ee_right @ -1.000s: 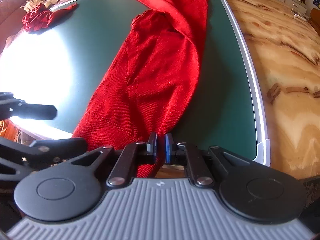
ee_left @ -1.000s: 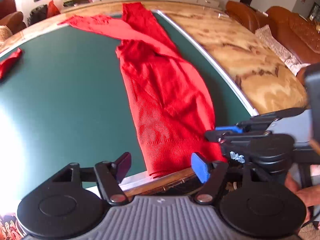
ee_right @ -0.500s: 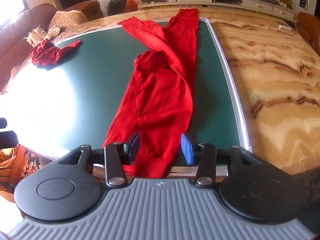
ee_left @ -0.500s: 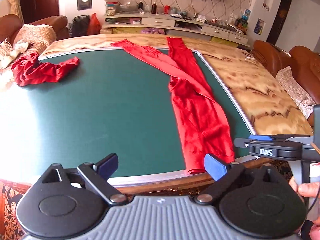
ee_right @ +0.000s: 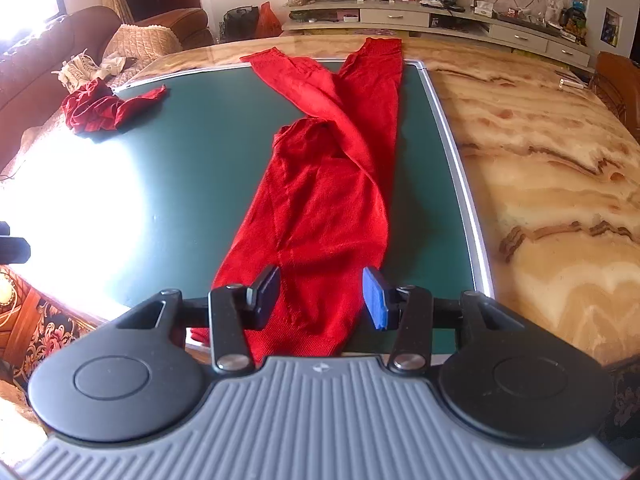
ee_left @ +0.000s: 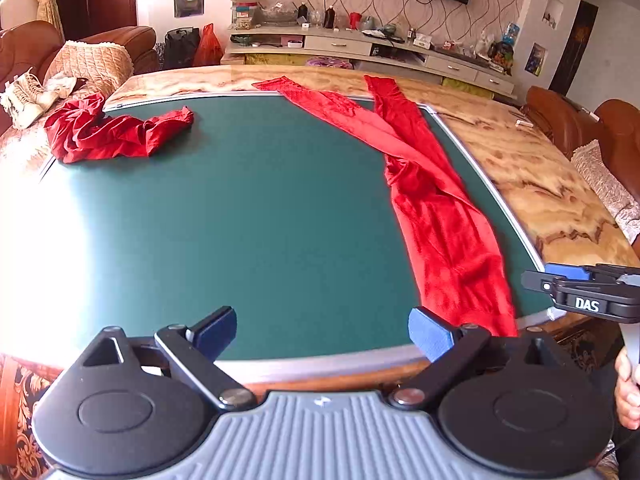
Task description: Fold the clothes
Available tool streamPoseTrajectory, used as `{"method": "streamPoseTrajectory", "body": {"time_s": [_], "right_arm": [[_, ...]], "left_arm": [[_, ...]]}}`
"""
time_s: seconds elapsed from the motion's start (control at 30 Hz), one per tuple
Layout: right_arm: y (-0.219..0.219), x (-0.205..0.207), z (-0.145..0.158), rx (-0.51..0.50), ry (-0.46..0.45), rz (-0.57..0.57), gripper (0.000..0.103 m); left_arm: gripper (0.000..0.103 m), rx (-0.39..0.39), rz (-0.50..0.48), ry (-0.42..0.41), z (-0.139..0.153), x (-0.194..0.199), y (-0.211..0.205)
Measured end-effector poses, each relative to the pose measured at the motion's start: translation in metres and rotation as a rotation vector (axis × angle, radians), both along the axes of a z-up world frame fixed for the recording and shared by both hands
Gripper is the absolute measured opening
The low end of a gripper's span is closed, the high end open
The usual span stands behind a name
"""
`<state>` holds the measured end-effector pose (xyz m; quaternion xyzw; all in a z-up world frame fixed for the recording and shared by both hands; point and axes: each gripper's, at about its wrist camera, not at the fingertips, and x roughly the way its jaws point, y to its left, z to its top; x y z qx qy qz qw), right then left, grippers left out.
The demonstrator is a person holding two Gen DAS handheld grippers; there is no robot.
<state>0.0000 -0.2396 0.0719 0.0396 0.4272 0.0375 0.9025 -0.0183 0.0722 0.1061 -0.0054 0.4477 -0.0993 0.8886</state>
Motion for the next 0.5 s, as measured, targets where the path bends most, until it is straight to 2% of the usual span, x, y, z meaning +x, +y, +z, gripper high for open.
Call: {"method": "streamPoseTrajectory", "body": {"time_s": [0.1,0.17,0.3,0.37,0.5], "right_arm": [[-0.010,0.020,-0.007,0.018,-0.011,-0.007,0.053],[-0.016,0.040,-0.013,-0.005,-0.046,-0.019,0.053],[-0.024,0.093,-0.025,-0.041,-0.083,0.006,0.053],[-0.029,0.118,-0.029,-0.038,-0.097,0.007,0.053],[-0.035,0.151,-0.036,-0.023,-0.069,-0.002,0.053]], "left_arm": [[0.096,0.010,-0.017,0.000,-0.010,0.043,-0.007],[0.096,0.001,-0.034,0.008,-0.021,0.082,-0.014],[0.096,-0.047,-0.091,0.024,-0.046,0.178,-0.031],[0.095,-0.043,-0.091,0.035,-0.061,0.226,-0.035],[0.090,-0.056,-0.070,0.117,-0.080,0.302,-0.038]]}}
